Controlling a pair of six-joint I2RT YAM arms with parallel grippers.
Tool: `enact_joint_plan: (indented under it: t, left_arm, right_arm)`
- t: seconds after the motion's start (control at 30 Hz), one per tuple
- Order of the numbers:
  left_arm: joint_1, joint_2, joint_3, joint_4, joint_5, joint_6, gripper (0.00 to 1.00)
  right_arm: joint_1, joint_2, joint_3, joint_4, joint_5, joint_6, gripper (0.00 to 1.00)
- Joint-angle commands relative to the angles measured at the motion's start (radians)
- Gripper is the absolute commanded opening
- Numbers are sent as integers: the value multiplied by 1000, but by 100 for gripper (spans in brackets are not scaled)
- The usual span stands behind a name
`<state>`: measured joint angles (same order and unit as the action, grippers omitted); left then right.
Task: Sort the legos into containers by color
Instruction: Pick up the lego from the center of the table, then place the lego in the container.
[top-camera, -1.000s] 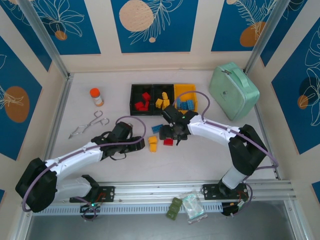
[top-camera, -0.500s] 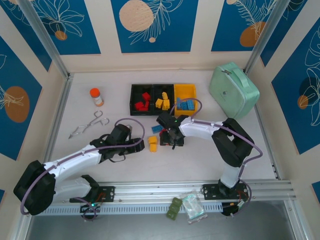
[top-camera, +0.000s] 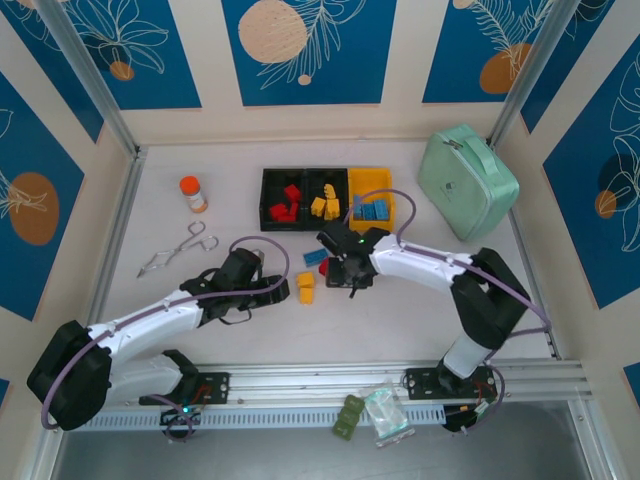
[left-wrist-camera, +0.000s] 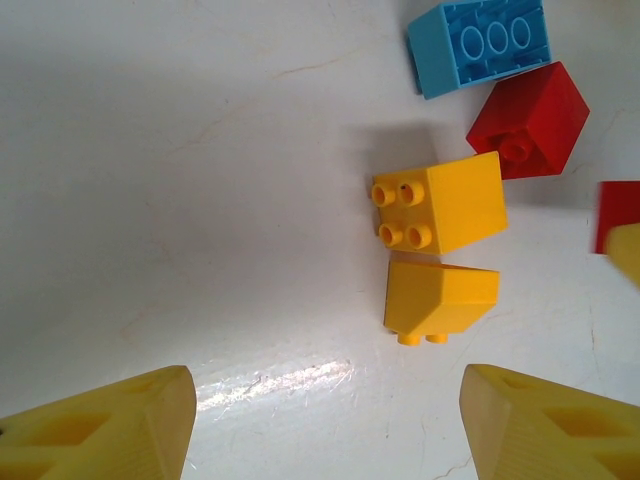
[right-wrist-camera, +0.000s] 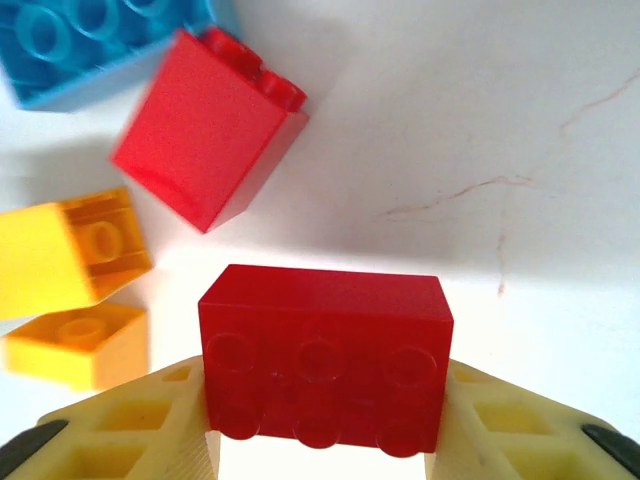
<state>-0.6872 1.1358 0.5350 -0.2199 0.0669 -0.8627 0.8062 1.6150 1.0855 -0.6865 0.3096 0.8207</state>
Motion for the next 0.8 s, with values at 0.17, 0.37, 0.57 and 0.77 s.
enact_joint_plan:
  t: [0.17, 0.37, 0.57, 0.77]
  left_arm:
    - [12, -52, -24, -78, -101, -57, 70]
    - [15, -156, -60, -130, -130, -83, 70]
    - [48, -253, -64, -174, -137, -86, 73]
    - [152, -298, -24, -206, -80, -39, 74]
  right_arm:
    - [-8, -15, 194, -88, 31, -107, 46]
    - [-32, 121, 408, -100, 3, -188, 47]
    - [-47, 292, 646, -119, -38, -237, 47]
    - [-72, 477, 886, -160, -70, -256, 47]
